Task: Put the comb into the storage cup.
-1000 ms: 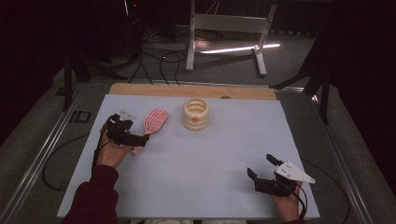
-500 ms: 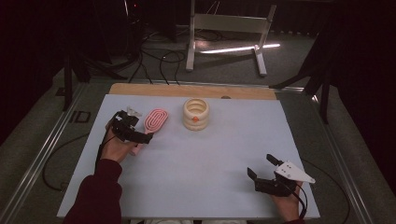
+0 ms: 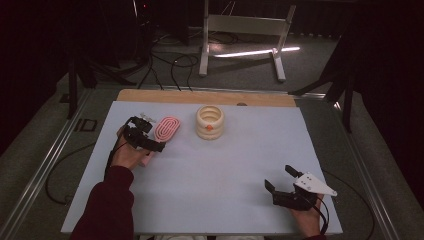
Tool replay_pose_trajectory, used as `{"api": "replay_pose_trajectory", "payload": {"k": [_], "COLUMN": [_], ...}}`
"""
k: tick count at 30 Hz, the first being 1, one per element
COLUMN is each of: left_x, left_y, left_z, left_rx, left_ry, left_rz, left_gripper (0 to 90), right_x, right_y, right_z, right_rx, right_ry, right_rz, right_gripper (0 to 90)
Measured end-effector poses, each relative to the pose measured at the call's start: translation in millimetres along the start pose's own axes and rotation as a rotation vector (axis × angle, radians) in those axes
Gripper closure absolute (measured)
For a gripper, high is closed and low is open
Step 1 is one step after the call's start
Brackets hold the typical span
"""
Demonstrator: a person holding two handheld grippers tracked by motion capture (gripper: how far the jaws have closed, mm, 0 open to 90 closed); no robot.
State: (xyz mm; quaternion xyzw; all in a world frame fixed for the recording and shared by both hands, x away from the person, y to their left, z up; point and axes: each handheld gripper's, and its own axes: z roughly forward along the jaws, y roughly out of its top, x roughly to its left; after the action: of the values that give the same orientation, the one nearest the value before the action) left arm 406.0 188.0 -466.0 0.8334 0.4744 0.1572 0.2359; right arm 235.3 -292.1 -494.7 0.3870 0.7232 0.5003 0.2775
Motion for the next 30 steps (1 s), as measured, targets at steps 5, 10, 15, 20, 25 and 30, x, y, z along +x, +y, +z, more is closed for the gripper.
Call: {"api": "replay_pose_trajectory", "payload": {"k": [5, 10, 15, 20, 25, 30], "left_x": [-0.9, 0.0, 0.3, 0.9, 1.3, 2.6], "left_y": [0.8, 0.9, 0.7, 0.9, 0.5, 0.3], "left_z": [7.0, 13.0, 21.5, 29.7, 36.8, 44.3], "left_rx": [0.02, 0.043, 0.077, 0.101, 0.115, 0.14], "left_ry": [0.002, 0.004, 0.009, 0.012, -0.002, -0.024], "left_rz": [-0.008, -0.018, -0.023, -0.035, -0.063, -0.081], "left_gripper": [0.2, 0.2, 0.2, 0.2, 1.5, 4.5], "right_x": [-0.2, -0.2, 0.1, -0.3, -0.4, -0.8], "right_y": [0.0, 0.1, 0.2, 0.1, 0.1, 0.1], "right_z": [-0.1, -0.1, -0.2, 0.1, 0.0, -0.3], "right_rx": [0.001, 0.0, 0.002, 0.002, 0.001, 0.003], "right_ry": [0.001, 0.001, 0.004, 0.003, 0.003, 0.003], "right_rz": [-0.001, 0.0, -0.001, -0.001, -0.002, -0.001], "right_gripper": [8.6, 8.6, 8.6, 8.6, 8.6, 8.6]}}
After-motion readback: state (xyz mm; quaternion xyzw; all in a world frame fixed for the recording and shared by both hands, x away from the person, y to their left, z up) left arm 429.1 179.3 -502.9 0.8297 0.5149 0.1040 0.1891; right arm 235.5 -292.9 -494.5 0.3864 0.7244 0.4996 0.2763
